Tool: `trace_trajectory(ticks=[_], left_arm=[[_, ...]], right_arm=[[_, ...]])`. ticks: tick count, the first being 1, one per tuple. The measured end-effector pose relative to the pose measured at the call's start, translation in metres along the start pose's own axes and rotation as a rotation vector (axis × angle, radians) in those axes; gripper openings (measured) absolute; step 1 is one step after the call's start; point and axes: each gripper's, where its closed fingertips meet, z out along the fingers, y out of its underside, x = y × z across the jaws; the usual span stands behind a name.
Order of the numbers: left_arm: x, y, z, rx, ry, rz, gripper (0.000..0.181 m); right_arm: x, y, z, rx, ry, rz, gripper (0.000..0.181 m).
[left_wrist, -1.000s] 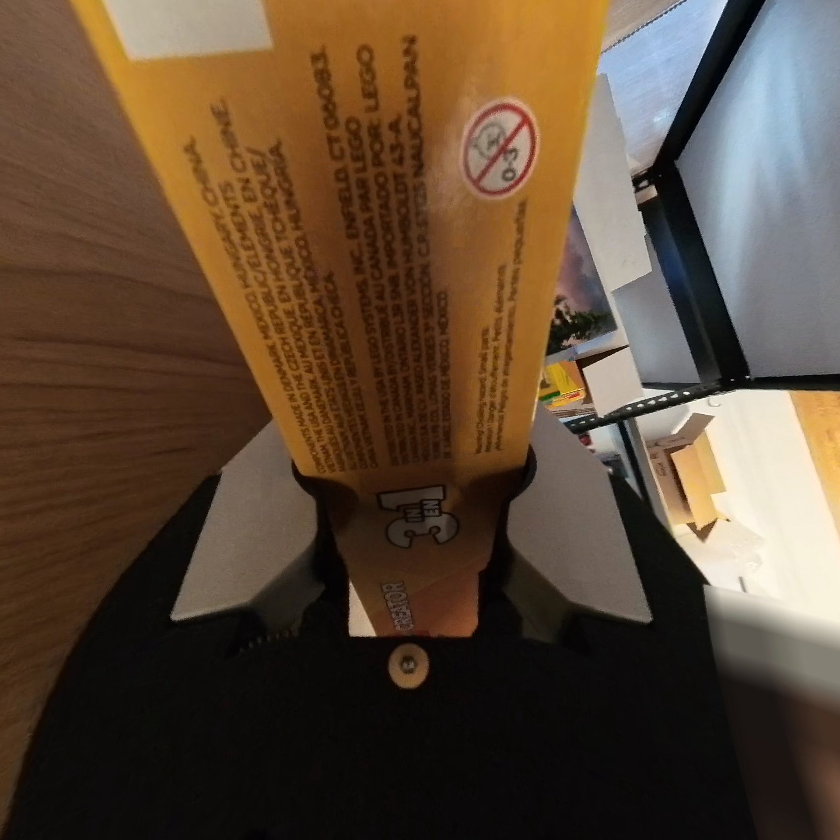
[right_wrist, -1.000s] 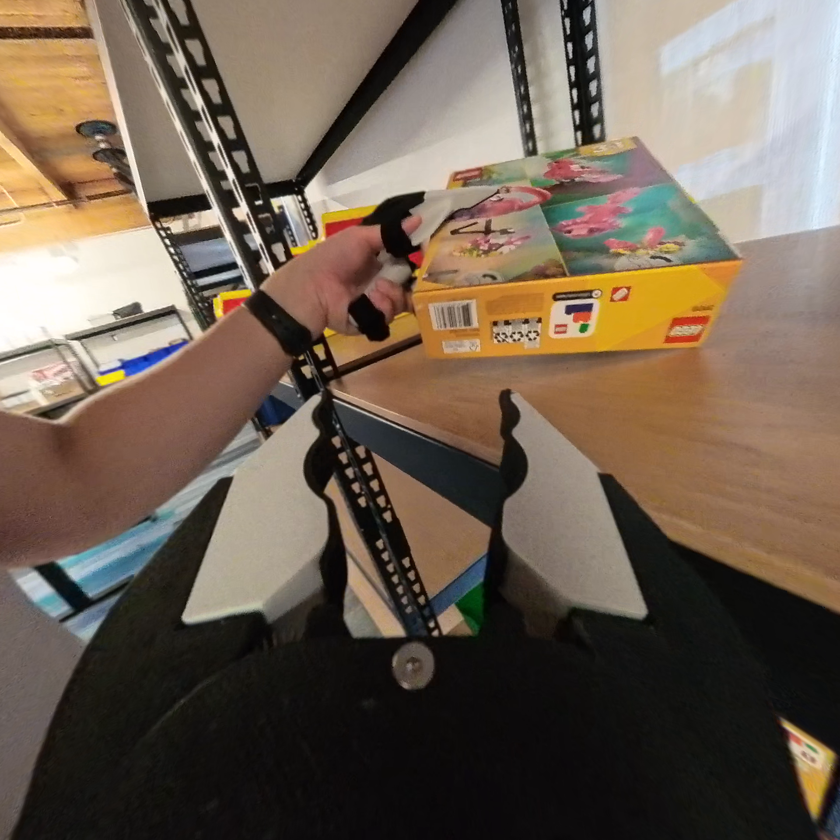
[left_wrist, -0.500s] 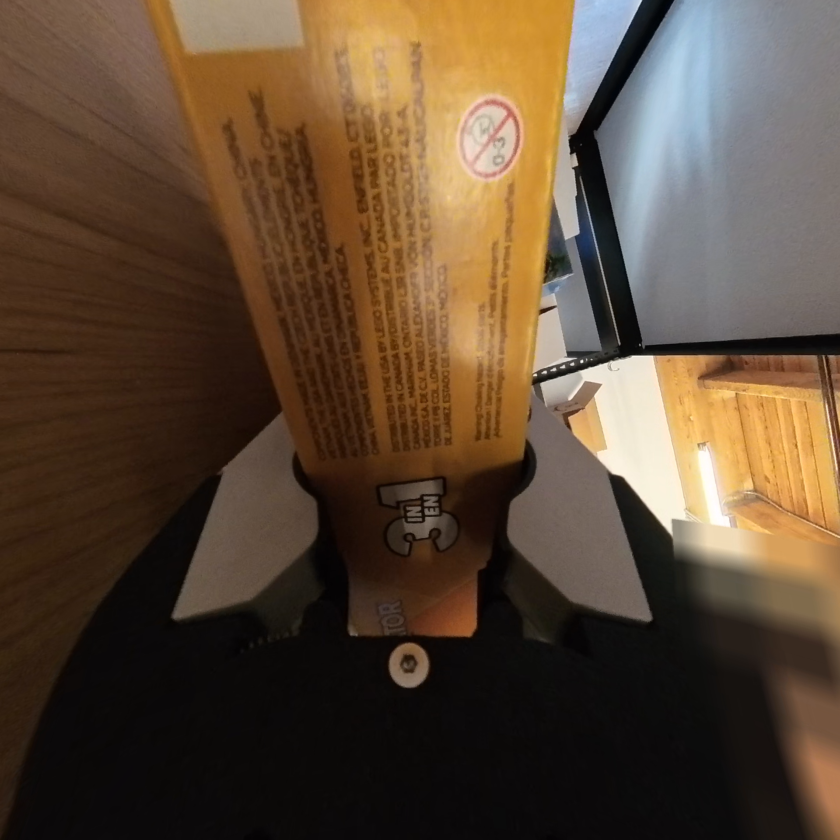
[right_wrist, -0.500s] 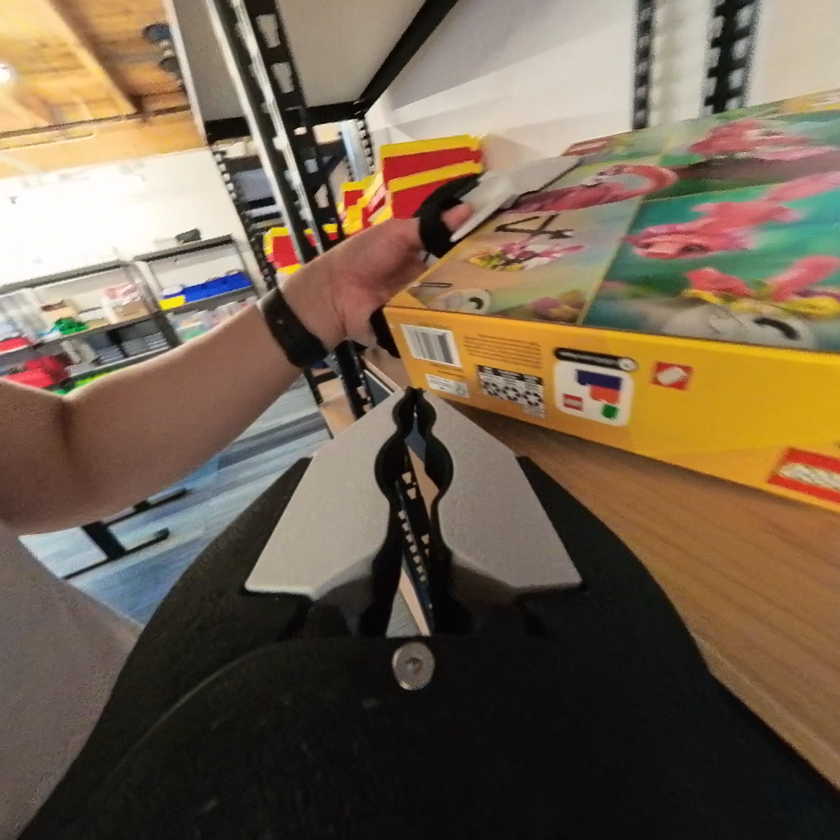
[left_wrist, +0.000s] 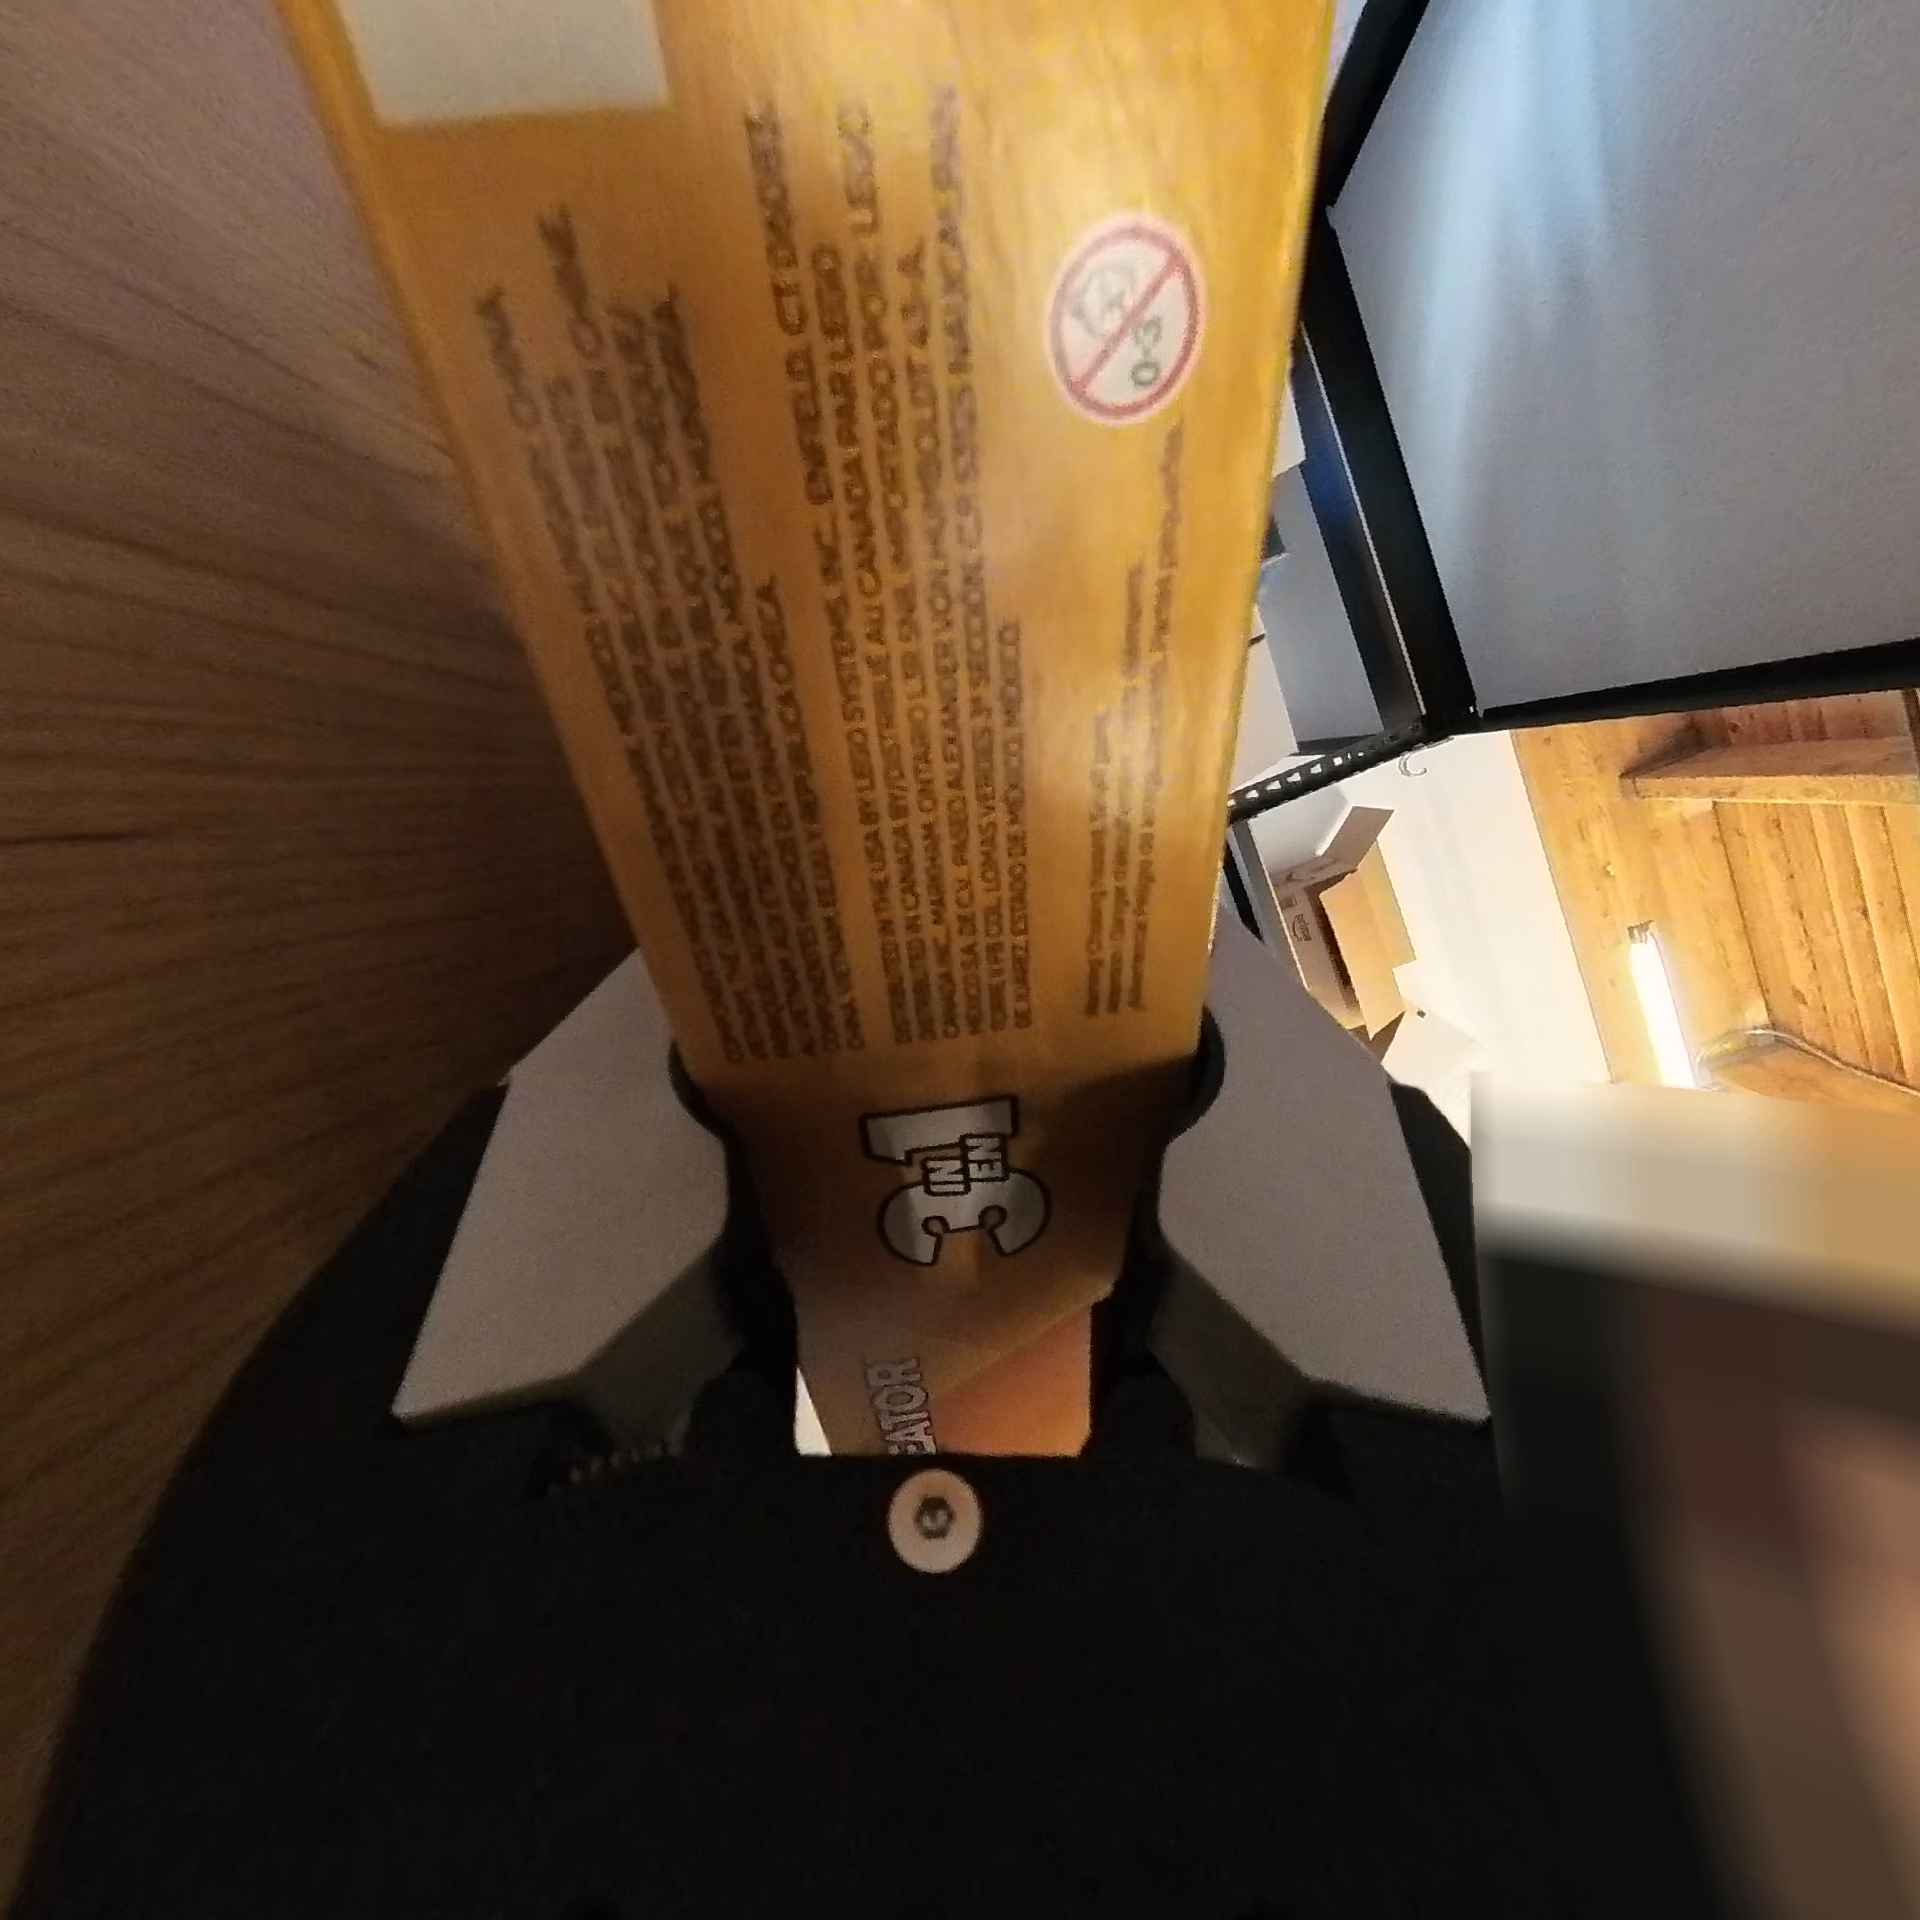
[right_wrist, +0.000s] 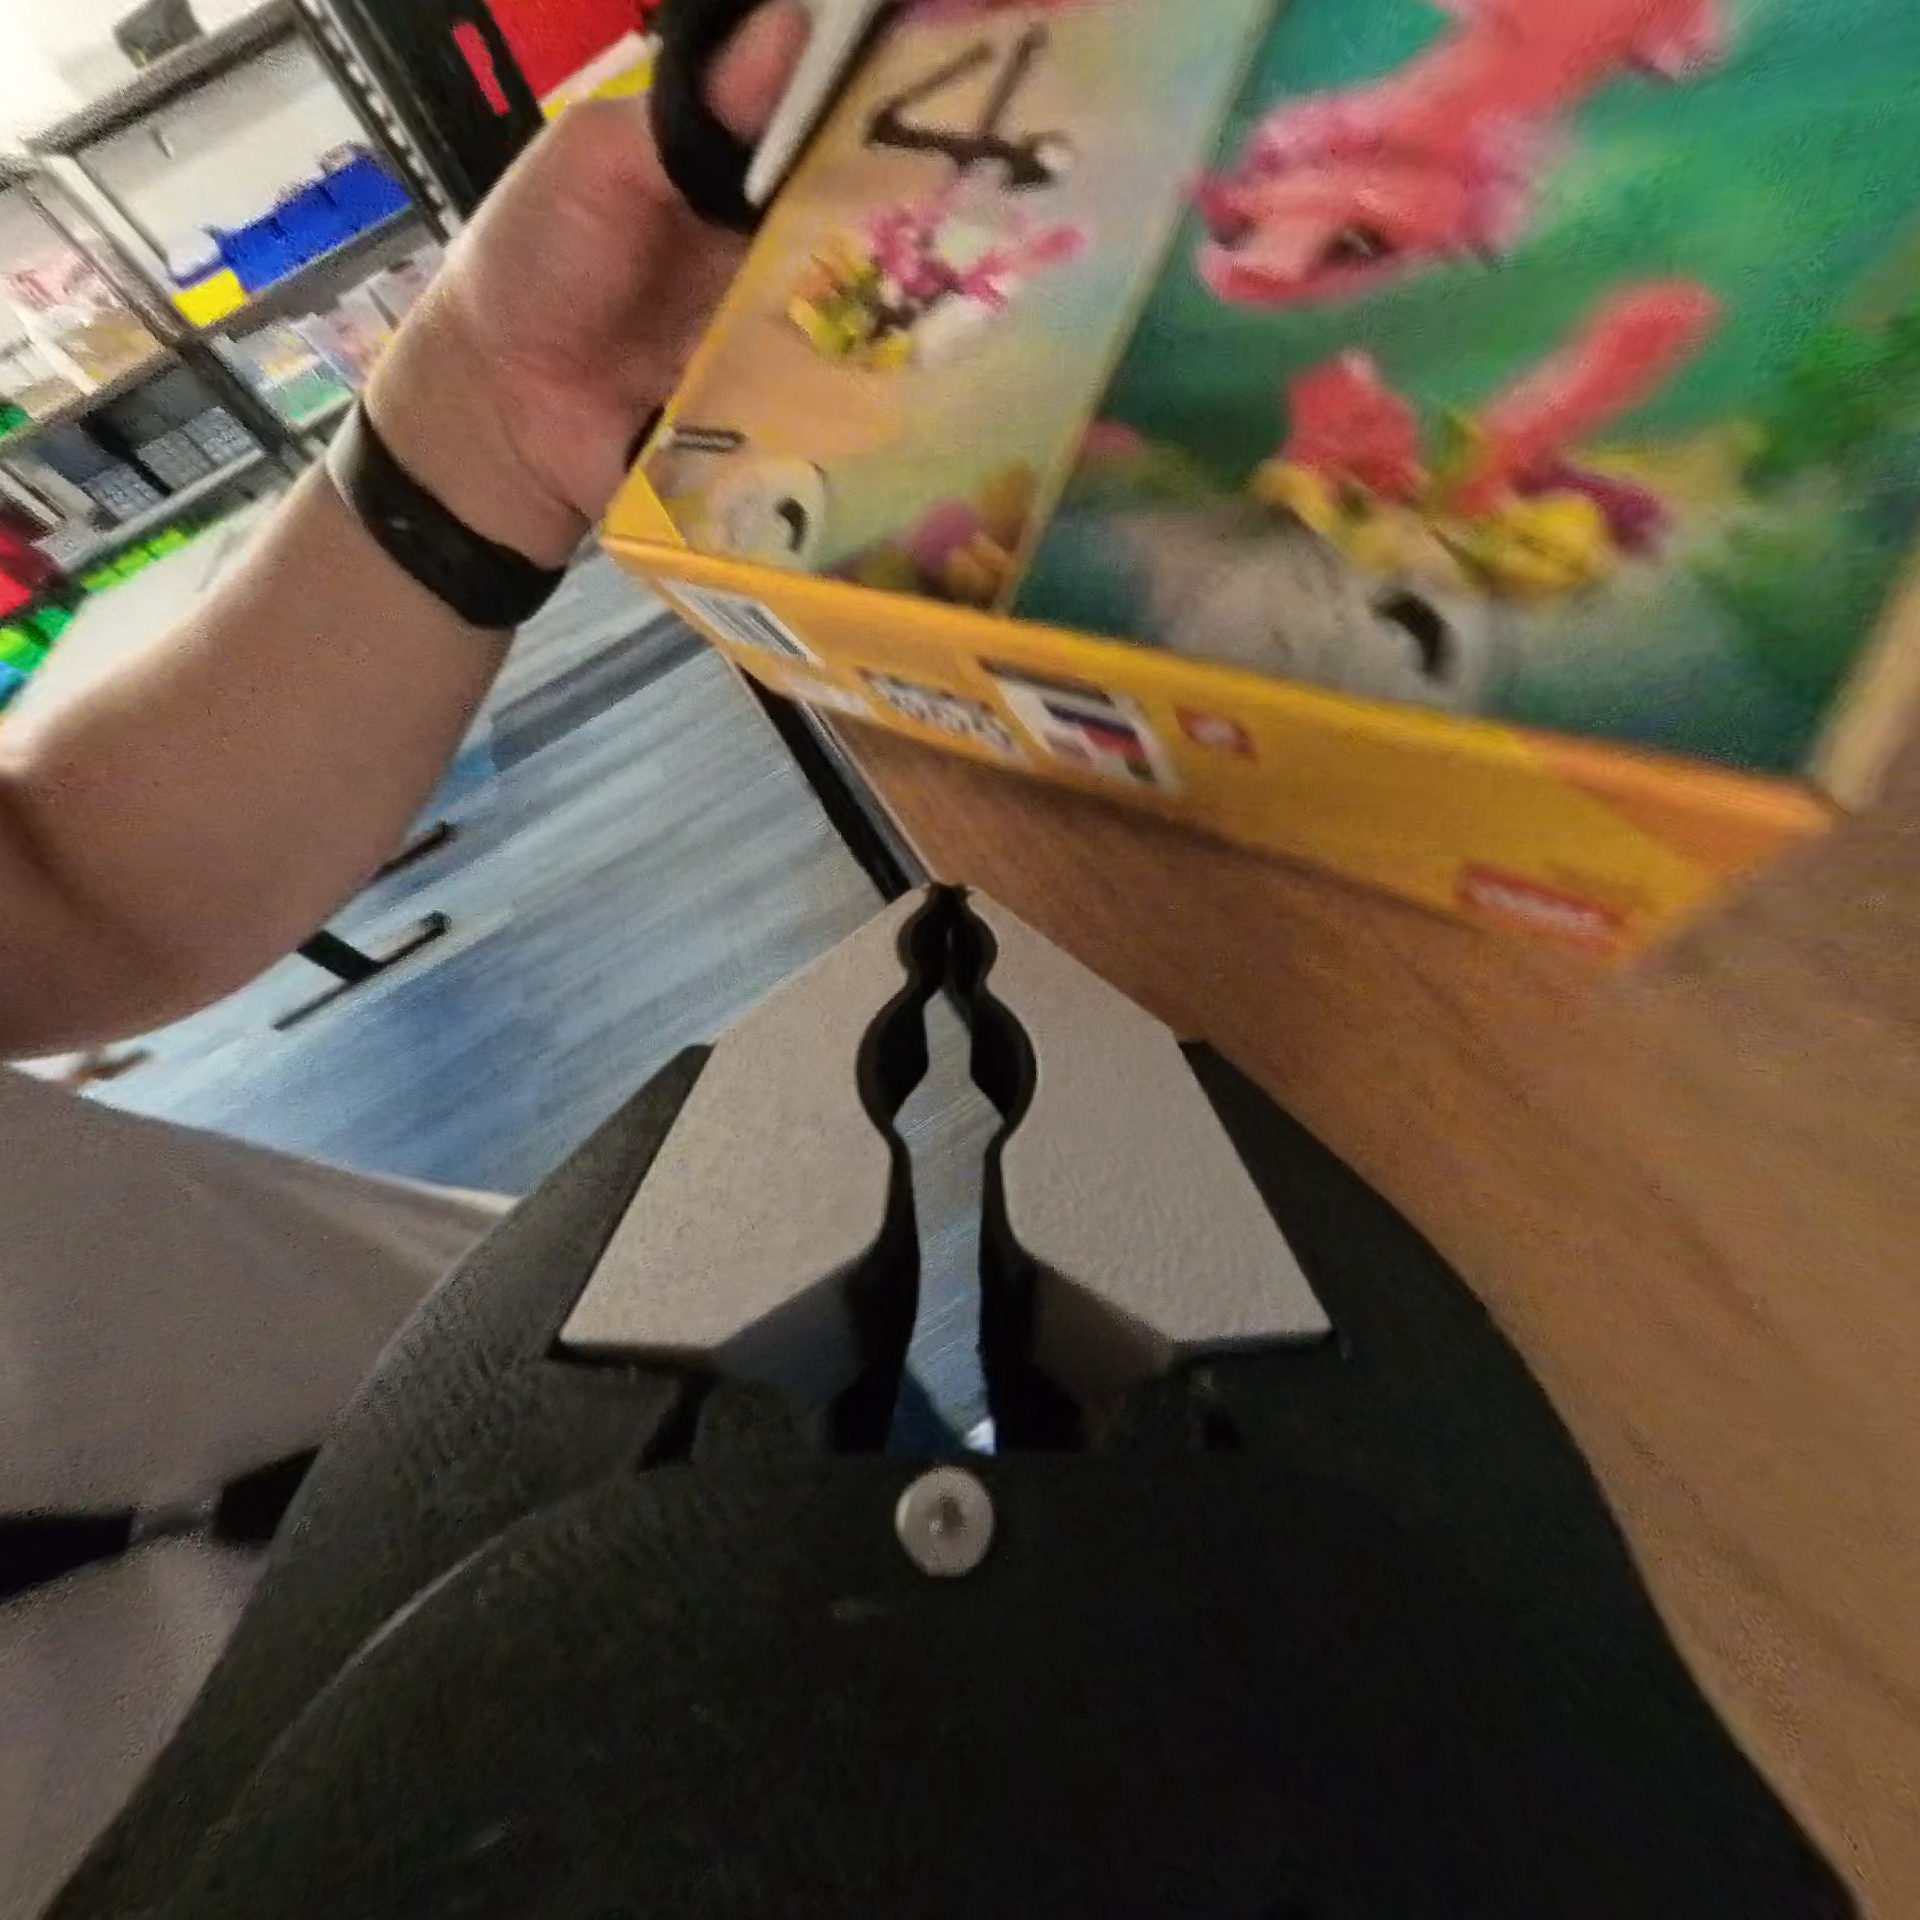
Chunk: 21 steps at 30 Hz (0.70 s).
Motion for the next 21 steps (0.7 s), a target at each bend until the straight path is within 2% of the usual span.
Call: trace_trajectory(ticks=[2,5,8,11,13,15,16,19,20,21], left_arm=[[0.0,0.0,-0.003,0.001,0.012,0.012,0.085],[0.002,0.002,-0.006,-0.004,0.031,0.033,0.085],[0.004,0.004,-0.009,-0.01,0.047,0.053,0.085],[0.008,0.007,-0.01,-0.015,0.057,0.101,0.081],[0.011,0.006,-0.013,-0.006,0.052,0.134,0.081],[0.019,0.006,-0.015,-0.007,0.059,0.188,0.082],[0.024,0.007,-0.017,-0.009,0.063,0.231,0.081],[0.042,0.012,-0.019,-0.016,0.07,0.383,0.082],[0.047,0.015,-0.019,-0.025,0.074,0.437,0.082],[0.052,0.018,-0.019,-0.035,0.08,0.49,0.082]], right_arm=[[0.009,0.004,-0.02,-0.009,0.017,0.091,0.0],[0.025,-0.003,-0.038,0.0,0.12,0.071,0.0],[0.032,-0.013,-0.038,-0.024,0.137,0.062,0.0],[0.061,-0.025,-0.037,-0.03,0.279,0.049,0.0],[0.065,-0.023,-0.046,-0.037,0.305,0.037,0.0],[0.068,-0.031,-0.062,0.031,0.312,0.058,0.002],[0.072,-0.041,-0.069,0.099,0.32,0.079,0.011],[0.056,-0.089,-0.073,0.377,0.179,0.025,0.082],[0.045,-0.097,-0.067,0.426,0.119,-0.034,0.092],[0.037,-0.097,-0.058,0.418,0.084,-0.071,0.092]])
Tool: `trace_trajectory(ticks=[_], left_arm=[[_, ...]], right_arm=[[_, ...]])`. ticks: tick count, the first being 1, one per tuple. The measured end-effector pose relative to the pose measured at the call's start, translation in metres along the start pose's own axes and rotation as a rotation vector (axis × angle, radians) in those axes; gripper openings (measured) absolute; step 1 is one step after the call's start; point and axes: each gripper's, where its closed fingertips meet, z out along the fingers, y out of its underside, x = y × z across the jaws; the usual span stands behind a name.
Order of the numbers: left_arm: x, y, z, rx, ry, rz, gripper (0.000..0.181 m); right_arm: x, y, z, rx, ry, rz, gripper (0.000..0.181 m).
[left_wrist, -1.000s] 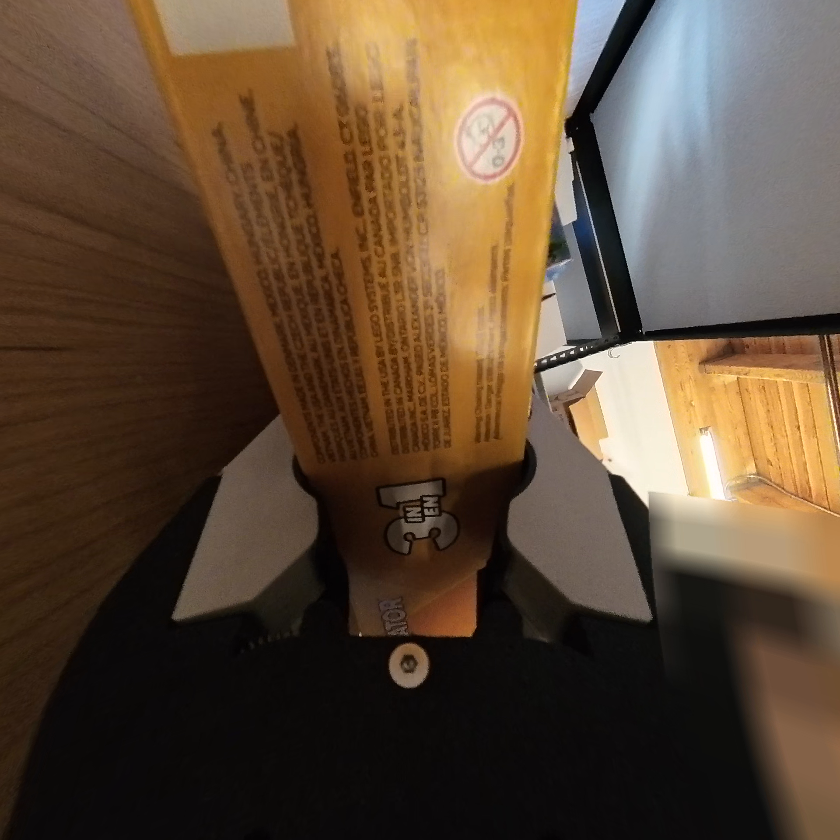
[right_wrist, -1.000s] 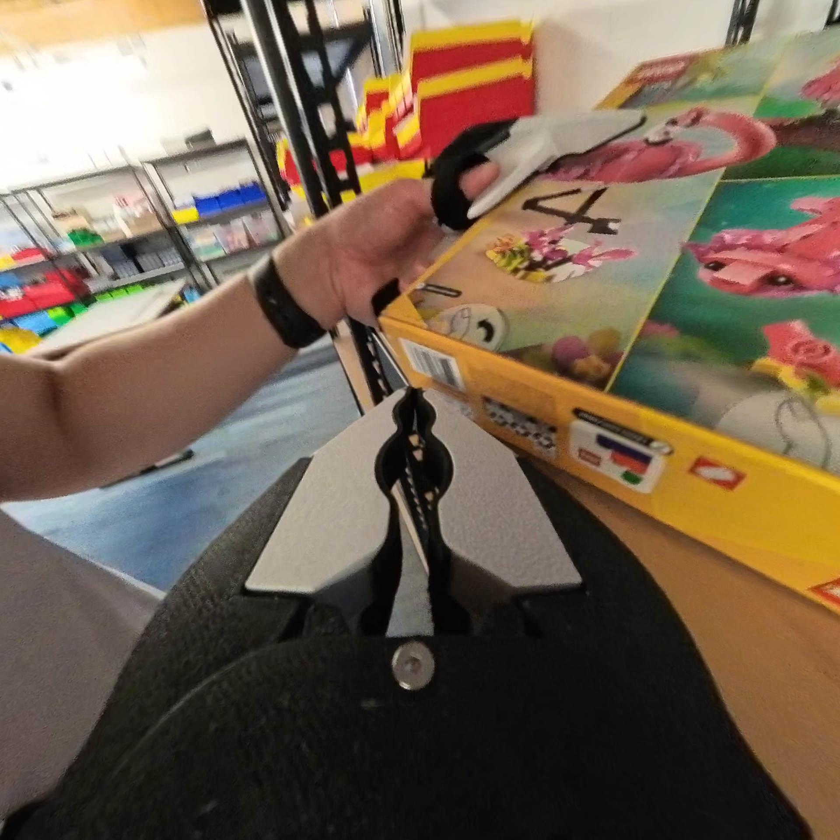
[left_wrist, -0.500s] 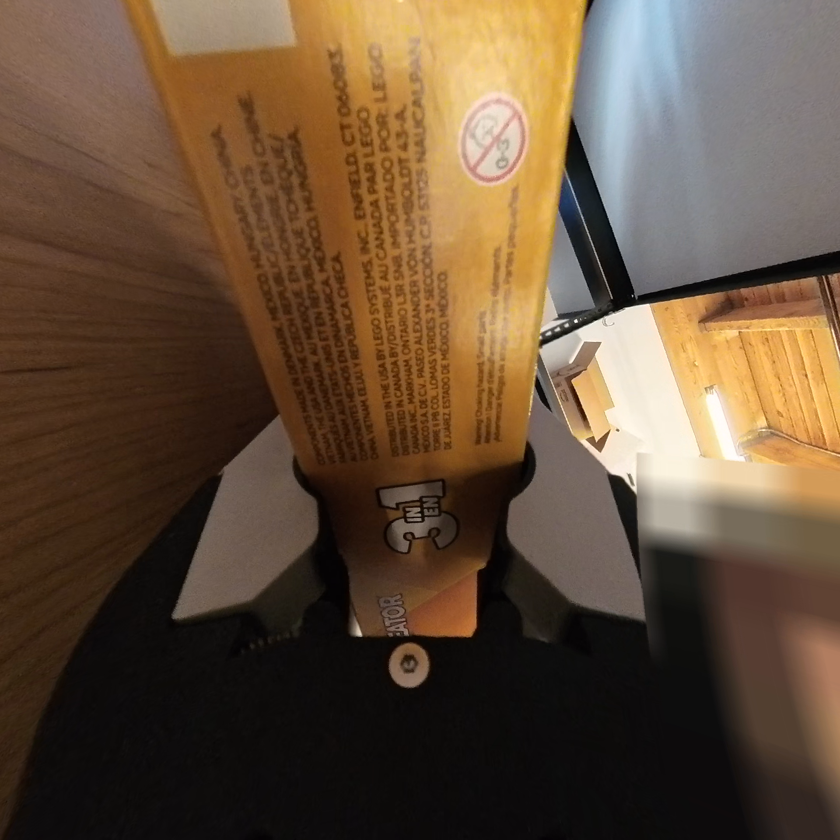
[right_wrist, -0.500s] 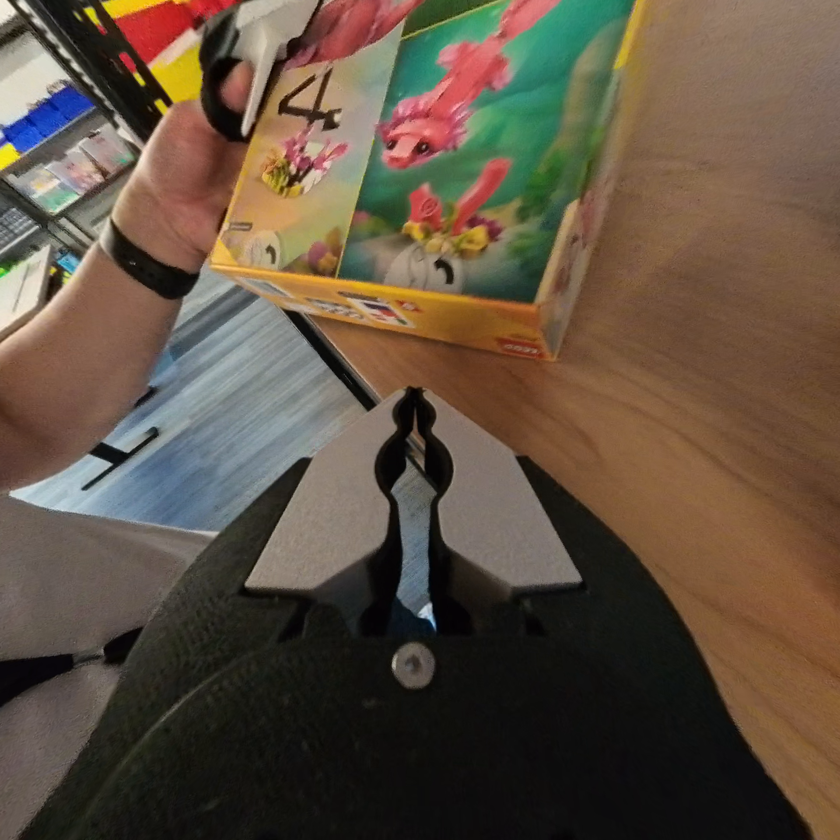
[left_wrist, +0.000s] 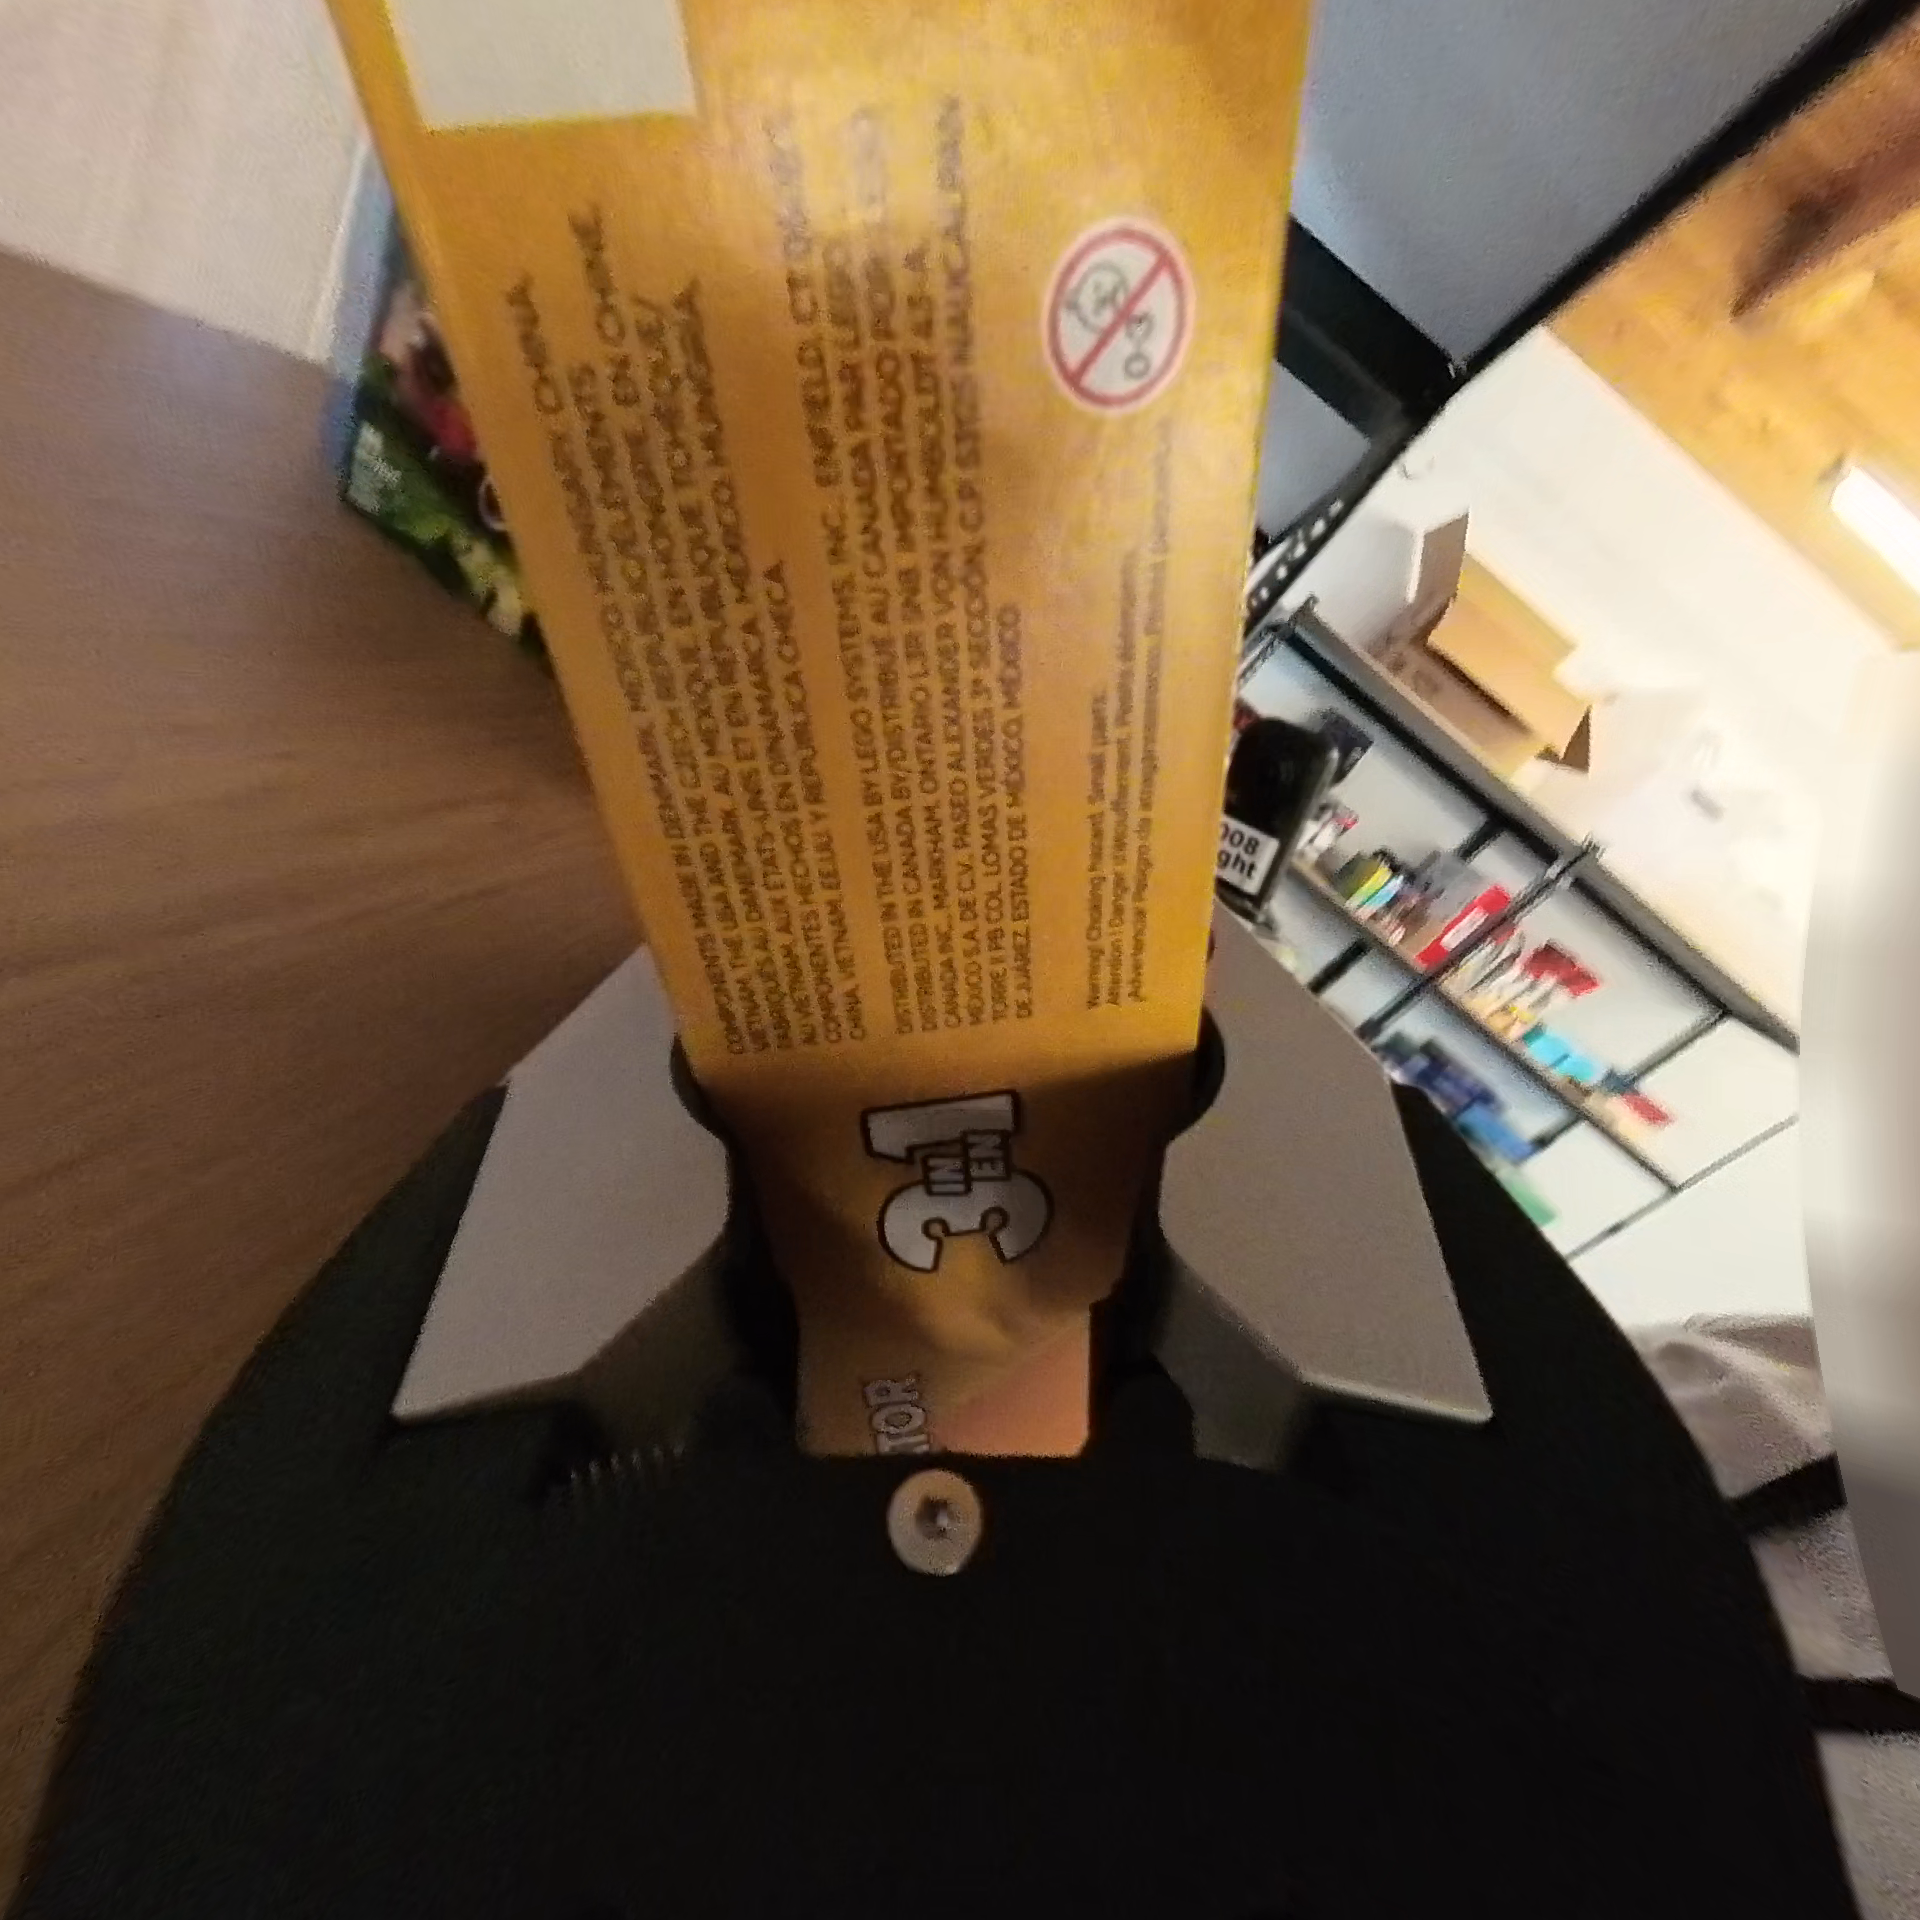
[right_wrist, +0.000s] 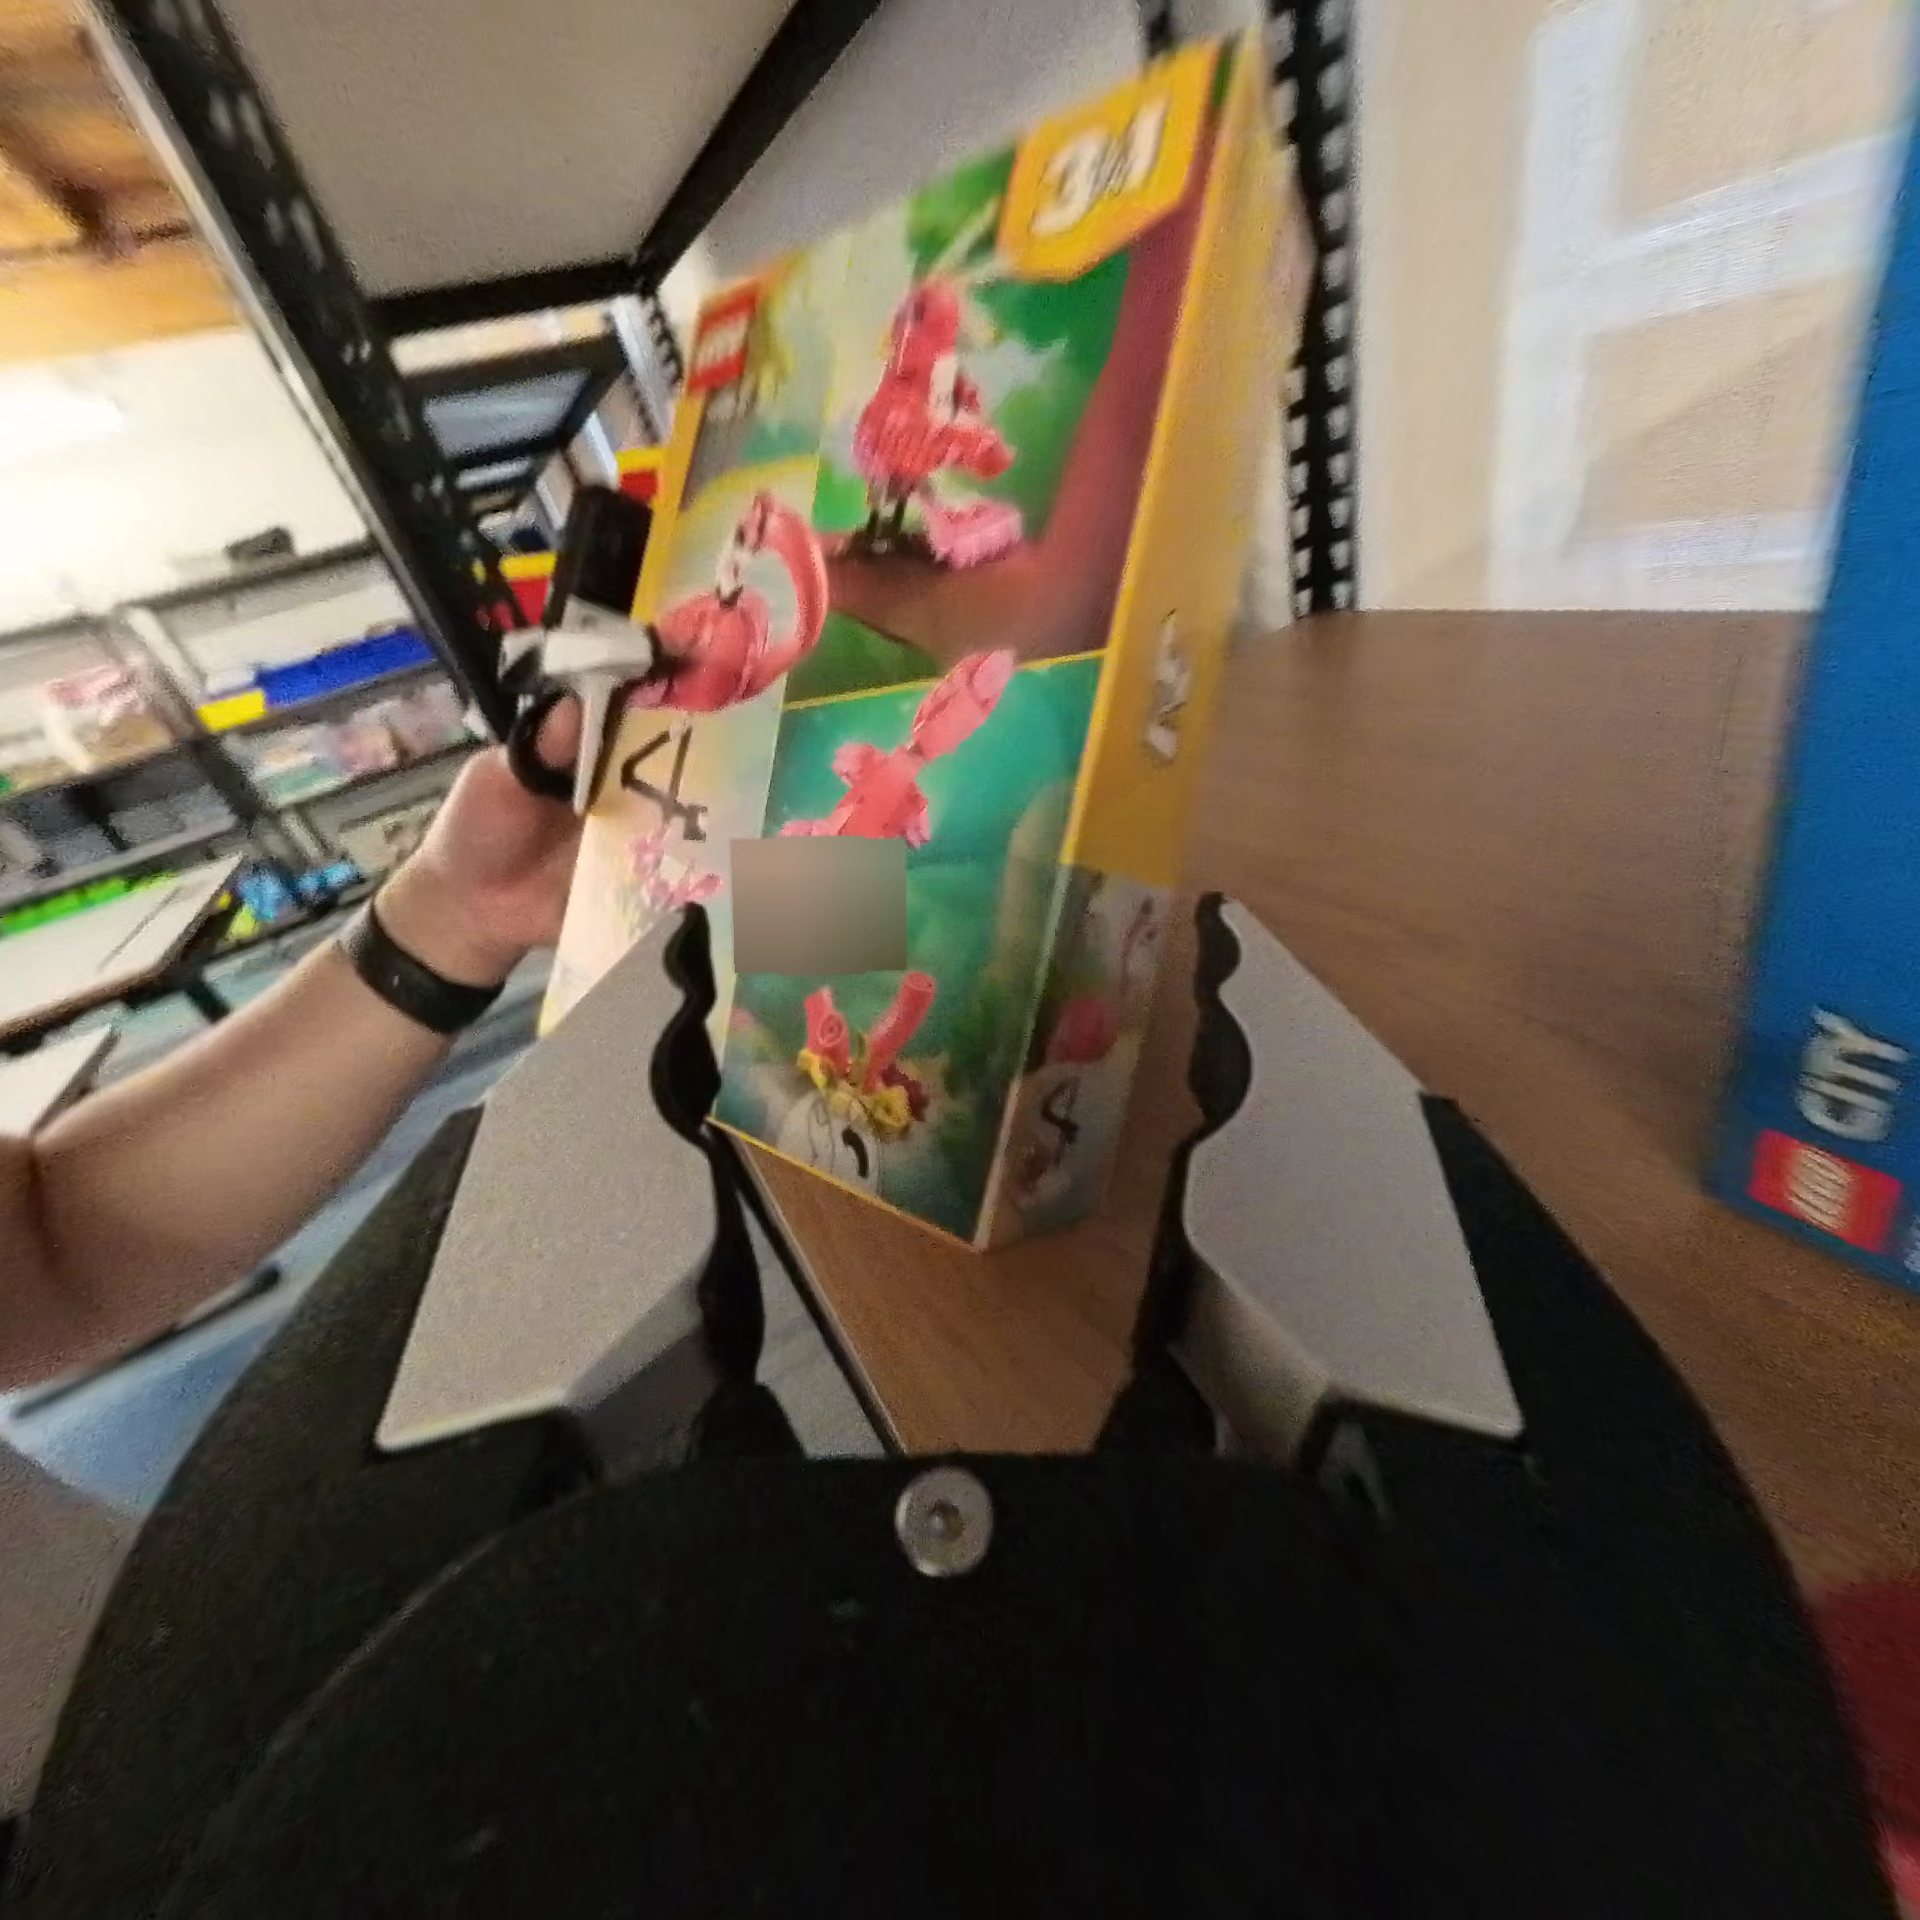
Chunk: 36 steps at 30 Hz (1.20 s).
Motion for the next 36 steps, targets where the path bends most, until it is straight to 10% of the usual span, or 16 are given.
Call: trace_trajectory(ticks=[4,13,19,26,30,36], left_arm=[[0.023,0.006,0.001,-0.006,0.036,0.221,0.082],[0.029,0.014,-0.008,0.023,-0.269,0.649,0.082],[0.046,0.027,-0.008,0.046,-0.334,0.741,0.082],[0.061,0.035,-0.007,0.097,-0.386,0.795,0.083],[0.066,0.038,-0.004,0.095,-0.419,0.822,0.083],[0.069,0.04,-0.002,0.113,-0.486,0.836,0.083]], right_arm=[[0.005,0.016,0.016,-0.087,0.108,-0.155,0.043],[0.032,0.02,0.045,-0.146,0.27,-0.137,0.067],[-0.03,-0.075,0.018,0.139,0.205,-0.357,0.063],[-0.095,-0.189,0.0,0.378,0.05,-0.361,0.016],[-0.097,-0.142,0.048,0.04,-0.101,-0.226,0.01],[-0.117,-0.139,0.05,0.09,-0.217,-0.164,0.0]])
